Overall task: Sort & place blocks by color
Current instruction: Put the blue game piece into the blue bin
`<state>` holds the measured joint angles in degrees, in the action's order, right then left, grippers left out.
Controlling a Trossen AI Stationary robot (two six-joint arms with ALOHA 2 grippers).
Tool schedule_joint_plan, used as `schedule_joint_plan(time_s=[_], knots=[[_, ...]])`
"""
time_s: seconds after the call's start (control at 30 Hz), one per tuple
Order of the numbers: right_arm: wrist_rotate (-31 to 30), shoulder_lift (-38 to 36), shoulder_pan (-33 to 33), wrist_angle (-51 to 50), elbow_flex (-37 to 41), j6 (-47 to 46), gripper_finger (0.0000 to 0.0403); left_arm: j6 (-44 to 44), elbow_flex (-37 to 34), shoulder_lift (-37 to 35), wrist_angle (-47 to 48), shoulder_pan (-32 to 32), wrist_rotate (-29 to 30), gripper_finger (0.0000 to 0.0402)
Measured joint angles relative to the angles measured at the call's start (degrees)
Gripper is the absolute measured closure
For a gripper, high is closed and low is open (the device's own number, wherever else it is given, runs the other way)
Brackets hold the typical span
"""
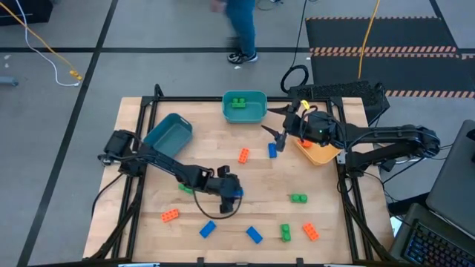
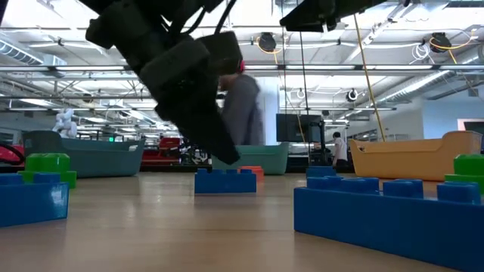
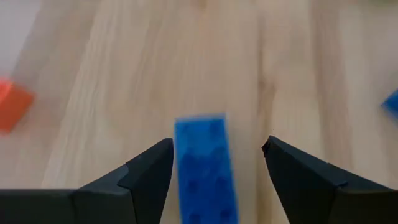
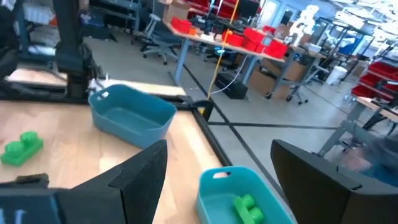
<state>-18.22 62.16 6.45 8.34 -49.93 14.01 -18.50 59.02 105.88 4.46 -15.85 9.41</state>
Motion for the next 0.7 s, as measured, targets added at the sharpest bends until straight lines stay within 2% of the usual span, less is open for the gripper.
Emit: schedule_joint_plan(time_s=[0.27,0.4,0.7], knots=[[0.03,-1.15,0.80,-0.13,-0.02,0.67,0.0124,-0.10,0.49,-0.37,1.70,0.83,-0.92,0.0147],[0.08,-1.10,0.99,-0.62,-0.02,1.70,0.0124,-2.21,0.40,1.16,2.49,0.81,-3.47,0.0147],[0.04,-1.10,2.22,-2.61,-0.02,1.60,0.0124,-3.92,0.42,2.77,4.19,1.53,-1.39,0.0147]])
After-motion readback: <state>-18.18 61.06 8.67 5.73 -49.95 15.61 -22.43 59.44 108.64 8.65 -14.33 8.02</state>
